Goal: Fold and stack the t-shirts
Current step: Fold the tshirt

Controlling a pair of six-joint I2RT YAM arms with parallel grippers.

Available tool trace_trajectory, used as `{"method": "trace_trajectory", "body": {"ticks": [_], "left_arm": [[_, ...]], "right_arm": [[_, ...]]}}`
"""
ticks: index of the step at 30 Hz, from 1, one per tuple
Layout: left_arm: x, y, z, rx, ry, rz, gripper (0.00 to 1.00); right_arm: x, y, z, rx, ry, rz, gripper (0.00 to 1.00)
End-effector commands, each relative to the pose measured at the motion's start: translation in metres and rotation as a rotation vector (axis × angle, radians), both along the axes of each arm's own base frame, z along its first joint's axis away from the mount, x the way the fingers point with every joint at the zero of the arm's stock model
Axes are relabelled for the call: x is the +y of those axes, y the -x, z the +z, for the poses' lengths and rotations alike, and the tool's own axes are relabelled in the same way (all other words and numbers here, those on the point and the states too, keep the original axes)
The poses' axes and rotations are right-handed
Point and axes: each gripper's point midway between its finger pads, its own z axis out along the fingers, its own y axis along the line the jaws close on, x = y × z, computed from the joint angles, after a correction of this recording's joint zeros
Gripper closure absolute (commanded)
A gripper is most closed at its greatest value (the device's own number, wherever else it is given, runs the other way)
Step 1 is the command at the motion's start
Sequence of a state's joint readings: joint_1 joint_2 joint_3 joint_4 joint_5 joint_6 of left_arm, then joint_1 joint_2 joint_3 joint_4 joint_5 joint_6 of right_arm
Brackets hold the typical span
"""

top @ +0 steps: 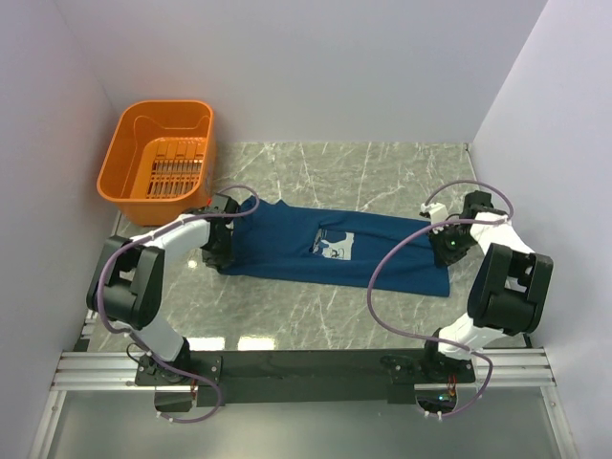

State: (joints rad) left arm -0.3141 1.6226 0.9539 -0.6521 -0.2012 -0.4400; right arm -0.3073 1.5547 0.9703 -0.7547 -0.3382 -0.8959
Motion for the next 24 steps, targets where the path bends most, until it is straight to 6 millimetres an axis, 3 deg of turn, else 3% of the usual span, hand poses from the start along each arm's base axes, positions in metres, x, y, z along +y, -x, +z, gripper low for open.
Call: {"method": "trace_trajectory", "body": {"ticks": [1, 2, 5, 8, 13, 18, 21, 22, 24], "left_arm": [[-0.001, -0.004, 0.006, -0.008, 0.001, -0.006, 0.76], [0.0, -0.004, 0.008, -0.016, 0.001, -0.002, 0.63], [-0.003, -0.012, 0.035, -0.101, 0.03, 0.007, 0.45], [-0.009, -0.017, 0.06, -0.166, 0.072, 0.005, 0.38], [-0.017, -0.026, 0.096, -0.274, 0.137, -0.013, 0.31], [-0.037, -0.043, 0.121, -0.402, 0.239, -0.081, 0.28], [-0.059, -0.072, 0.131, -0.463, 0.319, -0.115, 0.29], [-0.063, -0.086, 0.142, -0.492, 0.329, -0.114, 0.3], [-0.067, -0.107, 0.126, -0.455, 0.305, -0.093, 0.33]], "right_arm": [[-0.003, -0.011, 0.003, -0.017, 0.006, -0.012, 0.76], [-0.003, -0.01, 0.002, -0.017, 0.006, -0.016, 0.74], [-0.006, -0.018, 0.011, -0.056, 0.021, -0.043, 0.63], [-0.006, -0.027, 0.028, -0.098, 0.016, -0.062, 0.58], [0.003, -0.038, 0.058, -0.144, -0.037, -0.044, 0.53], [0.027, -0.045, 0.067, -0.157, -0.137, 0.023, 0.53], [0.039, -0.06, 0.072, -0.178, -0.204, 0.025, 0.53], [0.039, -0.069, 0.078, -0.196, -0.213, 0.016, 0.53], [0.043, -0.08, 0.078, -0.194, -0.246, -0.016, 0.53]]}}
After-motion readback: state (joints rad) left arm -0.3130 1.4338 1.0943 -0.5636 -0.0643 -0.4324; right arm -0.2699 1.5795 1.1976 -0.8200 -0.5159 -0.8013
